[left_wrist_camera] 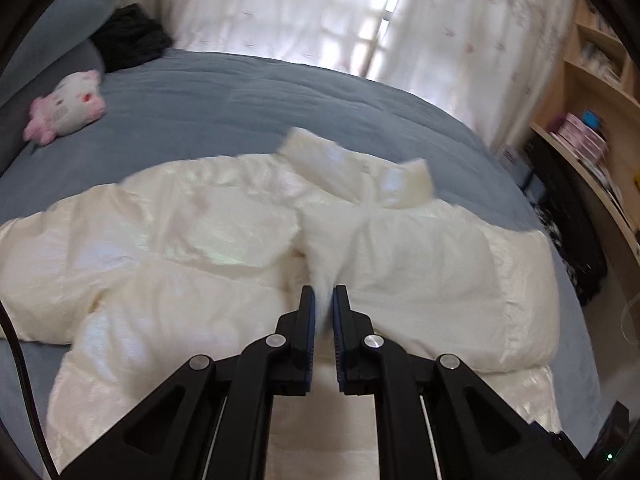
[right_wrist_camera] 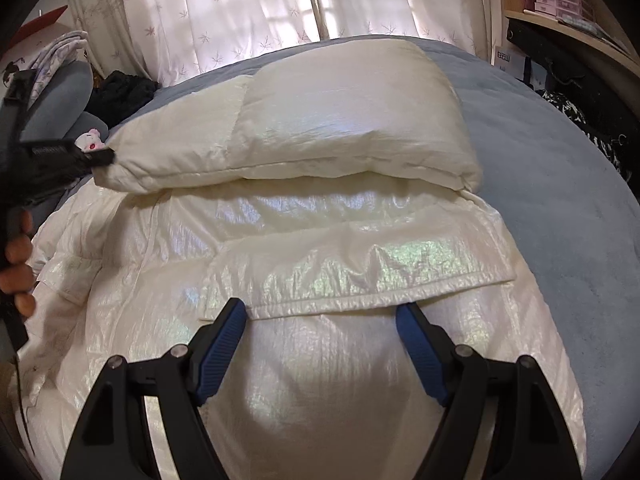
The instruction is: Fold large clothes
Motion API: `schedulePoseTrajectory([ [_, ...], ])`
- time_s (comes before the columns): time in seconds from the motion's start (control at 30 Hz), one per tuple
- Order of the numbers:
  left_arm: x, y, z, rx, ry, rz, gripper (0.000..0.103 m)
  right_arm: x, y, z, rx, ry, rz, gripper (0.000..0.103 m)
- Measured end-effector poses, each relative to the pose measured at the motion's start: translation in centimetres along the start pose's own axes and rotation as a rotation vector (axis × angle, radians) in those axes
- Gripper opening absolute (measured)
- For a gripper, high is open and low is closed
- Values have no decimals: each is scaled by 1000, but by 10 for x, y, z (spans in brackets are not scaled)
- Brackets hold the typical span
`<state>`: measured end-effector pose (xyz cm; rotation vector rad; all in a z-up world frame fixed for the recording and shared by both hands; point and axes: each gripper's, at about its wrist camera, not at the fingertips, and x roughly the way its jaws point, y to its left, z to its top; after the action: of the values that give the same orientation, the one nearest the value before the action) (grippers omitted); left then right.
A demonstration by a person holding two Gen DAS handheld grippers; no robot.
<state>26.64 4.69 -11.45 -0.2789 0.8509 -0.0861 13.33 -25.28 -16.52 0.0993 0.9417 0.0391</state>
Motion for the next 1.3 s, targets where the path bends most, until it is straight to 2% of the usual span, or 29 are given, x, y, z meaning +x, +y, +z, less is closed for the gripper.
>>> schedulePoseTrajectory([
  [0.07, 9, 10, -2, -12, 40, 57, 6, 0, -1, 1, -1, 4, -4, 78],
  [0.17, 13, 30, -8, -69, 93, 56, 7, -2, 0, 4, 3, 16, -2, 78],
  [0.27, -3, 38, -6, -90, 62, 40, 8, -10, -4, 10, 37, 23, 11, 78],
  [0.37, -25, 30, 1, -53, 12, 18, 12, -23, -15, 21, 91, 30, -12, 78],
  [0.5, -50, -6, 13, 36, -49, -55, 19, -42, -33, 40, 166, 35, -14, 75],
  [0.57, -54, -27, 18, 65, -62, -95, 25, -52, -43, 57, 188, 27, -3, 65],
  [0.6, -53, -38, 22, 80, -59, -123, 25, -58, -48, 69, 191, 16, -11, 64],
  [0.67, -45, -61, 26, 108, -44, -164, 25, -68, -57, 88, 198, -22, -35, 62],
  [0.8, -5, -107, 32, 156, -1, -203, 25, -78, -70, 130, 186, -124, -117, 59],
  [0.87, 20, -118, 33, 145, 31, -178, 25, -72, -75, 145, 182, -140, -130, 46],
  [0.9, 36, -120, 34, 134, 49, -145, 25, -66, -78, 152, 189, -136, -127, 44],
  [1.0, 82, -111, 31, 107, 97, 18, 25, -43, -82, 167, 200, -121, -118, 34],
  [1.03, 92, -104, 31, 95, 105, 50, 25, -35, -81, 171, 200, -113, -122, 31],
  [1.13, 105, -83, 29, 60, 95, 70, 25, -6, -75, 178, 205, -93, -103, 30],
  [1.23, 107, -76, 27, 76, 71, 103, 25, 22, -66, 182, 200, -90, -81, 30],
  [1.3, 108, -70, 26, 84, 59, 127, 25, 46, -57, 185, 170, -92, -116, 30],
])
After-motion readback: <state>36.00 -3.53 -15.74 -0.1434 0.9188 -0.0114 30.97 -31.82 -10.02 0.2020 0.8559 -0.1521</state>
